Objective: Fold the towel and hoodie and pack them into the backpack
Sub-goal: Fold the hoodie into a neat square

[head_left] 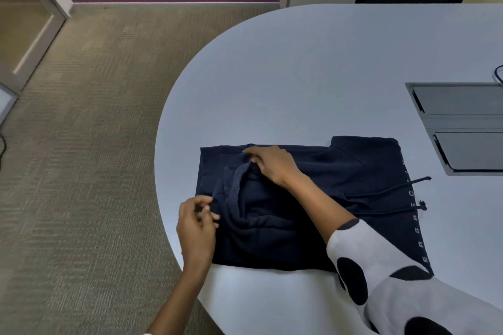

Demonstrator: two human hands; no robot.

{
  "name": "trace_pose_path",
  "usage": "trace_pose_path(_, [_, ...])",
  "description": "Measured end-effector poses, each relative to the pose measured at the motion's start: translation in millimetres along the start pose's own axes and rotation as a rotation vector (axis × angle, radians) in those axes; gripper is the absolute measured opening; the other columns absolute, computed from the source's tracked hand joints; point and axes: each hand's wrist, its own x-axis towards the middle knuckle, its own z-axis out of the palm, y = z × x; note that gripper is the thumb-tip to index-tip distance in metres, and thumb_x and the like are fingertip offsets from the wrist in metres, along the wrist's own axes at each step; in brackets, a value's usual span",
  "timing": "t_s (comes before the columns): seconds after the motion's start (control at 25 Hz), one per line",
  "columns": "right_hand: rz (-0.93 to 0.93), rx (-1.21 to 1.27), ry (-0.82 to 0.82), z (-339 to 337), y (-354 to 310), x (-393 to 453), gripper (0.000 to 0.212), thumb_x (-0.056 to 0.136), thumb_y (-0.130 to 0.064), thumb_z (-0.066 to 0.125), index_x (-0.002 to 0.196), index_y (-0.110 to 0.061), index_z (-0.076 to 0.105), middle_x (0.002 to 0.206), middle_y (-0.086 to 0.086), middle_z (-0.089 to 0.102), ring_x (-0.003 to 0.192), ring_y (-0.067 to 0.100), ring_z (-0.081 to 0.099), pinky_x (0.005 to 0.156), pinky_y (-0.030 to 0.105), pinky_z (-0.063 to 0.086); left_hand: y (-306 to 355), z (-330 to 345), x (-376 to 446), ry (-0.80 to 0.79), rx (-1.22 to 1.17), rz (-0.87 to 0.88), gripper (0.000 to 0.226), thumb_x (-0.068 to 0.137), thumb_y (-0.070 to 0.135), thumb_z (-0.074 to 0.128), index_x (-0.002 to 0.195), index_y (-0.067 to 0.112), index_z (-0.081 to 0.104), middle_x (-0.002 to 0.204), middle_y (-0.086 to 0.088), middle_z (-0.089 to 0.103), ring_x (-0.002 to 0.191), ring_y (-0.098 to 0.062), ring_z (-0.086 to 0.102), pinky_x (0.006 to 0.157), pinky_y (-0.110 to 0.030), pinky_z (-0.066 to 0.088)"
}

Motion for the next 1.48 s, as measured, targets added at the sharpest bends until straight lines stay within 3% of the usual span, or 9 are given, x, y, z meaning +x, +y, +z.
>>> trace_pose_path(0.12, [0.077, 0.028, -0.103, -3, -5, 14, 0.033, 0.098, -0.036, 0.045, 0.129, -0.031, 0.055, 0.126, 0.002, 0.06, 0.118, 0.028, 0.052, 0.096, 0.042, 0.04, -17, -9, -2, -0.062, 0.179, -0.18, 0.02, 0.082, 0.011, 0.071, 0.096, 0.019, 0.06, 0.092, -0.007, 0.059, 0.066, -0.014, 0.058, 0.075, -0.035, 0.055])
trace_pose_path(0.28, [-0.015, 0.049, -0.299, -11, -11, 20, 0.026, 0.085, -0.031, 0.067, 0.111, -0.025, 0.068, 0.082, -0.015, 0.059, 0.092, 0.013, 0.057, 0.086, 0.034, 0.047, -12, -5, -3, -0.175, 0.283, -0.173, 0.019, 0.075, 0.031, 0.077, 0.074, 0.017, 0.063, 0.07, 0.004, 0.063, 0.064, -0.013, 0.06, 0.064, -0.028, 0.05])
trace_pose_path(0.44, [0.027, 0.083, -0.06, -8, -17, 21, 0.01, 0.084, -0.023, 0.068, 0.094, -0.021, 0.069, 0.081, -0.011, 0.063, 0.079, 0.016, 0.061, 0.078, 0.032, 0.049, -6, -2, 7, -0.175, 0.352, -0.203, 0.026, 0.081, 0.023, 0.071, 0.062, 0.015, 0.056, 0.06, 0.003, 0.06, 0.058, -0.013, 0.055, 0.059, -0.027, 0.04])
trace_pose_path(0.6, [0.093, 0.324, 0.11, -15, -15, 22, 0.005, 0.087, -0.016, 0.062, 0.086, -0.016, 0.067, 0.071, -0.001, 0.068, 0.051, 0.019, 0.066, 0.072, 0.036, 0.057, 0, -13, 9, -0.221, -0.004, -0.394, 0.016, 0.086, 0.02, 0.069, 0.079, 0.007, 0.061, 0.053, -0.004, 0.064, 0.039, -0.008, 0.048, 0.05, -0.021, 0.041])
trace_pose_path(0.88, [0.112, 0.25, 0.316, -13, -22, 29, 0.018, 0.091, -0.012, 0.056, 0.093, -0.011, 0.074, 0.09, 0.003, 0.071, 0.08, 0.019, 0.062, 0.079, 0.03, 0.049, 14, -23, 19, -0.306, -0.365, -0.548, 0.016, 0.093, 0.021, 0.057, 0.081, 0.013, 0.051, 0.06, 0.003, 0.039, 0.044, -0.005, 0.034, 0.039, -0.018, 0.032])
trace_pose_path(1.0, [0.056, 0.176, 0.277, 1, -27, 33, 0.022, 0.095, -0.009, 0.05, 0.098, -0.006, 0.071, 0.099, 0.005, 0.069, 0.092, 0.021, 0.062, 0.077, 0.023, 0.041, 6, -17, 21, -0.318, 0.061, -0.423, 0.037, 0.083, 0.048, 0.066, 0.076, 0.016, 0.049, 0.061, 0.006, 0.046, 0.054, -0.01, 0.044, 0.05, -0.024, 0.036])
trace_pose_path(1.16, [0.036, 0.165, 0.129, 17, -18, 36, 0.023, 0.094, -0.006, 0.049, 0.107, -0.009, 0.067, 0.108, 0.007, 0.065, 0.098, 0.022, 0.06, 0.083, 0.026, 0.044, -1, -8, 19, -0.289, 0.52, -0.265, 0.027, 0.082, 0.036, 0.065, 0.091, 0.017, 0.047, 0.081, 0.002, 0.059, 0.075, -0.02, 0.056, 0.063, -0.031, 0.04])
trace_pose_path(1.28, [0.028, 0.453, 0.125, 8, -8, 25, 0.029, 0.091, -0.008, 0.057, 0.119, -0.015, 0.062, 0.122, 0.003, 0.058, 0.097, 0.015, 0.063, 0.089, 0.021, 0.046, 5, -3, 15, -0.221, 0.601, -0.187, 0.033, 0.085, 0.025, 0.063, 0.11, 0.019, 0.042, 0.103, -0.001, 0.058, 0.084, -0.024, 0.056, 0.069, -0.03, 0.038])
trace_pose_path(1.48, [0.047, 0.591, 0.301, -12, 12, -10, 0.027, 0.091, -0.007, 0.055, 0.113, -0.019, 0.066, 0.118, -0.007, 0.06, 0.086, -0.004, 0.06, 0.077, 0.005, 0.044, 21, 14, 9, -0.022, 0.366, 0.349, 0.037, 0.094, 0.014, 0.042, 0.131, 0.014, 0.048, 0.131, -0.004, 0.043, 0.117, -0.02, 0.044, 0.097, -0.033, 0.039])
